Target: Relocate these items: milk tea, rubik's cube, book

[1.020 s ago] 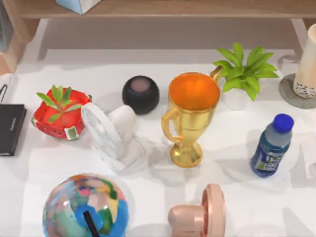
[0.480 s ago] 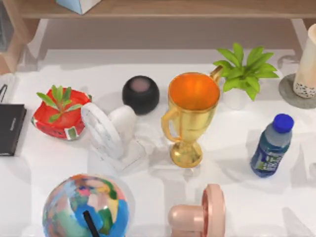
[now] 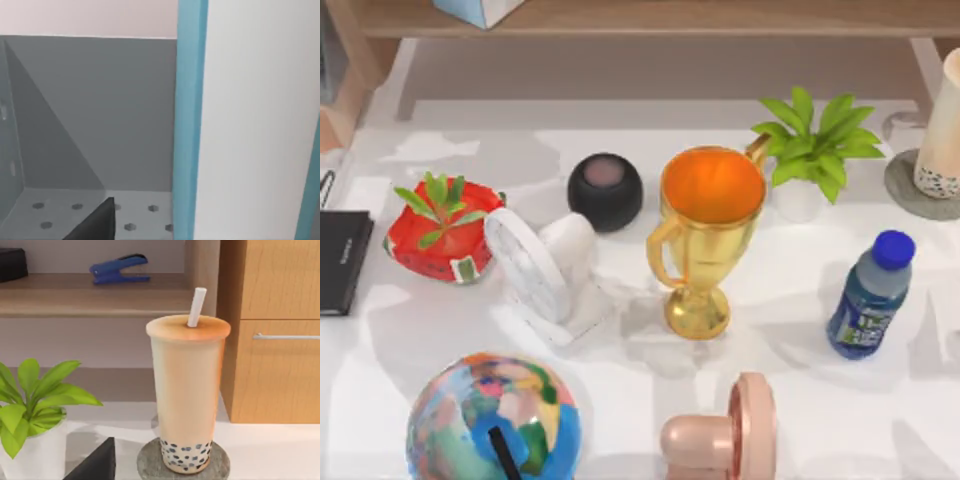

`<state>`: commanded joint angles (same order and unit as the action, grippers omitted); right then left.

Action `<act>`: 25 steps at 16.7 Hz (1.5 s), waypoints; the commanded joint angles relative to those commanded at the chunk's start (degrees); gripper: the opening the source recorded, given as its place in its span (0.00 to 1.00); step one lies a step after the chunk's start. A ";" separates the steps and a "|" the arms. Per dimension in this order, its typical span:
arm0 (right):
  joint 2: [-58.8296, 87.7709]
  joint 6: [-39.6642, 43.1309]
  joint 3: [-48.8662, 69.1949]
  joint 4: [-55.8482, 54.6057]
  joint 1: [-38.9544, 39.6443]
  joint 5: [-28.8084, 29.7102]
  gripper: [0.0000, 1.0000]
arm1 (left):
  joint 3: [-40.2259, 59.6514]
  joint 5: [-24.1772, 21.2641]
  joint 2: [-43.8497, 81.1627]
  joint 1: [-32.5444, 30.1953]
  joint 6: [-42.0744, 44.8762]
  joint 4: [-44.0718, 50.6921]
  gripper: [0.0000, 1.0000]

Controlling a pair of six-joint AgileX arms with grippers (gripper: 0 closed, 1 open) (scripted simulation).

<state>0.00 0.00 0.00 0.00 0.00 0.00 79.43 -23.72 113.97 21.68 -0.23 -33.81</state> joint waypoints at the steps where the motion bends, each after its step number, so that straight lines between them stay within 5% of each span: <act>1: 0.00 0.00 0.00 0.00 0.00 0.00 1.00 | 0.63 -0.27 0.79 0.09 0.00 -0.28 1.00; 19: 0.00 0.00 0.00 0.00 0.00 0.00 1.00 | 9.45 1.08 6.73 -1.40 -0.06 2.53 1.00; 25: 0.00 0.00 0.00 0.00 0.00 0.00 1.00 | 9.45 1.08 6.73 -1.40 -0.06 2.53 0.55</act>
<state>0.00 0.00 0.00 0.00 0.00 0.00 88.88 -22.64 120.70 20.28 -0.28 -31.28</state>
